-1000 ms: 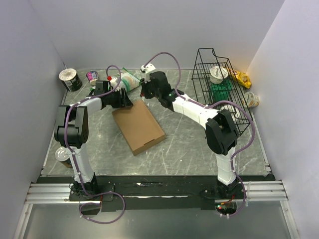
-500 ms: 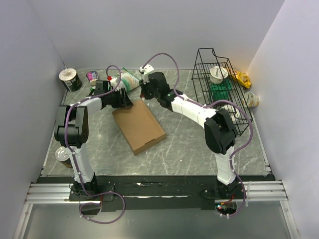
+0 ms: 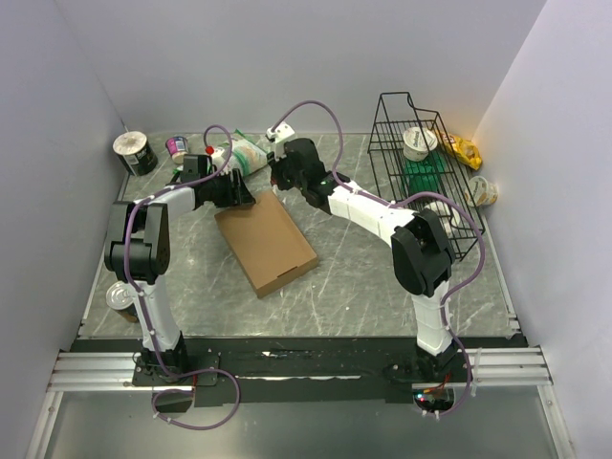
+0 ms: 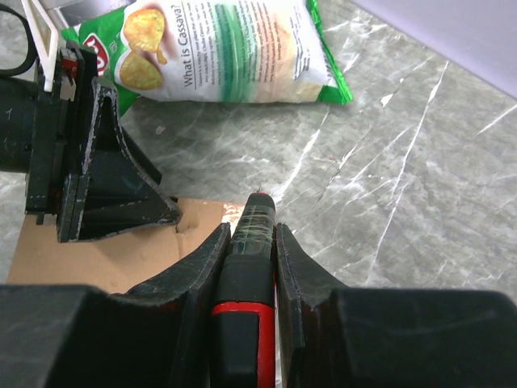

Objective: Unpack the express box

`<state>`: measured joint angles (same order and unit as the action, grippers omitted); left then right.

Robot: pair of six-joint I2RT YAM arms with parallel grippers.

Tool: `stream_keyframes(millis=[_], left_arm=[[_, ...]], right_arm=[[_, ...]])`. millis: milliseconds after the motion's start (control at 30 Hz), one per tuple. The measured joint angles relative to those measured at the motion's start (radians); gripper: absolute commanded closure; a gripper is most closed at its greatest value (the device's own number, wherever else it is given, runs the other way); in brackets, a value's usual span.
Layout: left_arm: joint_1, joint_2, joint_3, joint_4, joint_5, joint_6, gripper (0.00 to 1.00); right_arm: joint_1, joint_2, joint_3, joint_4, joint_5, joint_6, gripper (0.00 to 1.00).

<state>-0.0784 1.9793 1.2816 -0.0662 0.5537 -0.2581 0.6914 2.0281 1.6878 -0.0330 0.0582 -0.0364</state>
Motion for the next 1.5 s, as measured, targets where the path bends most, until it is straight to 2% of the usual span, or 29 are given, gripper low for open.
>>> stream_keyframes(millis=[1500], left_arm=[[0.001,0.011,0.011,-0.006,0.005,-0.013,0.36]], right_arm=[[0.0,0.004,0.0,0.0,-0.018,-0.009,1.0]])
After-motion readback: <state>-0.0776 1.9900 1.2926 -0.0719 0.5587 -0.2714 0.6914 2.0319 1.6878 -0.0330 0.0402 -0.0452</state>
